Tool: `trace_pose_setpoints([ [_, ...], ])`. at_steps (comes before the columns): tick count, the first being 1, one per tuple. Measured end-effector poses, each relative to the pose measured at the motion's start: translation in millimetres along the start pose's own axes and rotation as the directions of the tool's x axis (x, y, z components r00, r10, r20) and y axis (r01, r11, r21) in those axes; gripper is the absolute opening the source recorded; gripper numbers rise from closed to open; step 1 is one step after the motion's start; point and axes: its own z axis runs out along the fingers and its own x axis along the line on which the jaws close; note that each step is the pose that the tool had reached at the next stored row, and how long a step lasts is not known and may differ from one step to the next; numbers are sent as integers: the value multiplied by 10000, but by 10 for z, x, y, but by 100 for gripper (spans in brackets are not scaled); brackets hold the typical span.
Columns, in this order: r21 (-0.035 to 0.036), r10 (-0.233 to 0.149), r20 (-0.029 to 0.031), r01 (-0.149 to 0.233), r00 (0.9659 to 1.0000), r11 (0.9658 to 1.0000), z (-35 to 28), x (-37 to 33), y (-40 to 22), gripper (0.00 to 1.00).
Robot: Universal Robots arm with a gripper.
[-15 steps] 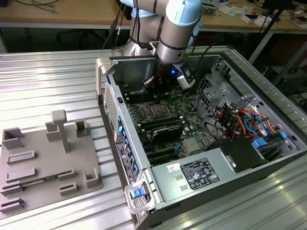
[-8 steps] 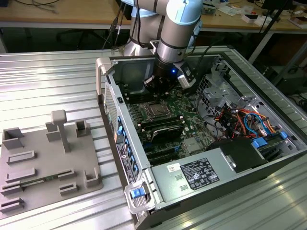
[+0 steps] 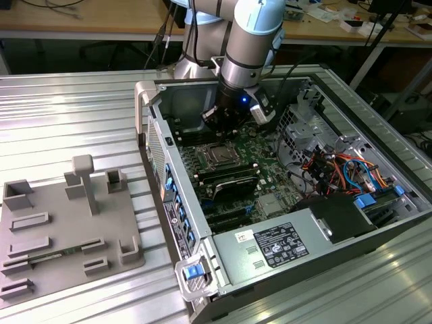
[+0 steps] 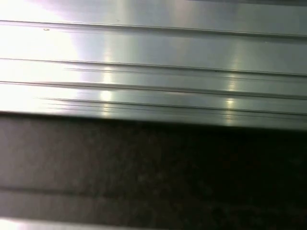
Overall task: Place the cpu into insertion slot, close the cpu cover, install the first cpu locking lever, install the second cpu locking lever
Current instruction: 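Install the first cpu locking lever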
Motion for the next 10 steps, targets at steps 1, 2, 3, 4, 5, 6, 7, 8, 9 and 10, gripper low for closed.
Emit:
trace_pose_setpoints([
  [1,0,0,0,0,10000,10000,0,0,-2,11],
  [2,0,1,-1,-1,10000,10000,0,0,-3,11],
  [3,0,0,0,0,10000,10000,0,0,-5,11],
  [4,0,0,0,0,10000,10000,0,0,-7,11],
  [5,0,0,0,0,10000,10000,0,0,-7,11],
  [6,0,0,0,0,10000,10000,0,0,-8,11],
  [7,0,0,0,0,10000,10000,0,0,-8,11],
  [8,-1,0,1,0,10000,10000,0,0,-8,11],
  [9,0,0,0,0,10000,10000,0,0,-9,11],
  [10,0,0,0,0,10000,10000,0,0,-9,11],
])
